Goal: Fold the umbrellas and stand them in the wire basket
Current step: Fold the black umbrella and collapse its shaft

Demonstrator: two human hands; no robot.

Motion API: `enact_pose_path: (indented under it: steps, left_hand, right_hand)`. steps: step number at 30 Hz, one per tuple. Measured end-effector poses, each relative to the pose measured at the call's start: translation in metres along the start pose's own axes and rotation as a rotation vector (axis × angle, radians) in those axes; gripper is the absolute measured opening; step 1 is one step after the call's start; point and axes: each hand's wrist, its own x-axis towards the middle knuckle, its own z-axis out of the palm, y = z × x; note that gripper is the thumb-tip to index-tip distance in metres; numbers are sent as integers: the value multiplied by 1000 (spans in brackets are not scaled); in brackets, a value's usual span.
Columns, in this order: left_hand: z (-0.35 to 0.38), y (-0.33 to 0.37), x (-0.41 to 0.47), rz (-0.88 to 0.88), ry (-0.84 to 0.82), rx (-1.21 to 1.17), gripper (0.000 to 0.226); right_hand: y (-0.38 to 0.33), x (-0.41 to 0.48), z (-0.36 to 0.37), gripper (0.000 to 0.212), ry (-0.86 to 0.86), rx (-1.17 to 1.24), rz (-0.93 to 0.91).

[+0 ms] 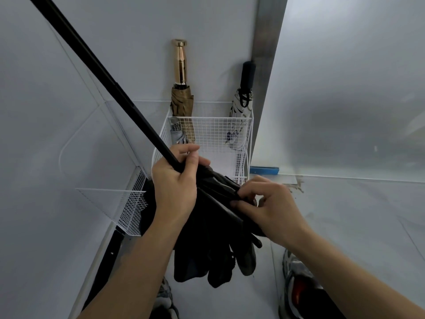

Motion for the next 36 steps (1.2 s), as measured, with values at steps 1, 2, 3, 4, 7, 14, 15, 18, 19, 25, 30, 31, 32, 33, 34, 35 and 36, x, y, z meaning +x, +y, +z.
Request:
enact_pose_path:
  steps: [1, 2, 3, 4, 7, 14, 15, 18, 19, 25, 30, 31, 32, 33, 34, 35, 36]
  left_hand:
    - [-1, -1, 2, -3, 22, 0, 14]
    - [-3, -3, 4, -11, 51, -4, 15]
    - [-5, -5, 6, -21, 80, -10, 15]
    - [-6, -7, 8, -29, 100, -12, 14]
    - [-9, -8, 8, -13, 111, 16, 14]
    - [-4, -6, 2, 67, 9, 58, 13]
    - [-3, -6, 2, 77, -4, 71, 12]
    - [-5, -9, 3, 87, -34, 123, 10]
    - [-6, -10, 3, 85, -45, 138, 10]
    - [-6, -14, 5, 85, -92, 192, 11]
    - [-6, -9, 6, 74, -86, 181, 11]
    - [-6, -9, 6, 70, -102, 179, 11]
    - [-6, -8, 6, 70, -123, 183, 11]
    - [-6, -8, 5, 71, -144, 192, 11]
    - [-5, -8, 5, 73, -158, 203, 12]
    - [-5, -8, 5, 73, -162, 208, 12]
    - [-5, -8, 6, 66, -158, 208, 12]
  right_hand:
    - [-2, -1, 1, 21, 32, 42, -33]
    - [-3, -3, 0, 21, 62, 79, -75]
    - [-7, -5, -1, 20, 75, 114, -111]
    - [-9, -7, -2, 17, 59, 138, -127]
    - [-15, -8, 1, 14, -138, 193, 14]
    - [-7, 3, 9, 6, -45, 110, 215]
    - [-7, 3, 9, 13, -29, 148, 222]
    - [-8, 9, -2, 22, 128, 444, 215]
    - [-8, 12, -8, 22, 177, 554, 237]
    - [-2, 15, -19, 12, 138, 675, 274]
    - [2, 8, -14, 48, -86, 328, 233]
    - [3, 8, -11, 27, -54, 314, 233]
    - [1, 9, -10, 8, 5, 328, 234]
    - [3, 10, -9, 4, 71, 324, 217]
    - [4, 12, -10, 8, 126, 331, 209]
    - [6, 13, -12, 10, 177, 363, 192]
    - [4, 15, -14, 11, 222, 406, 191]
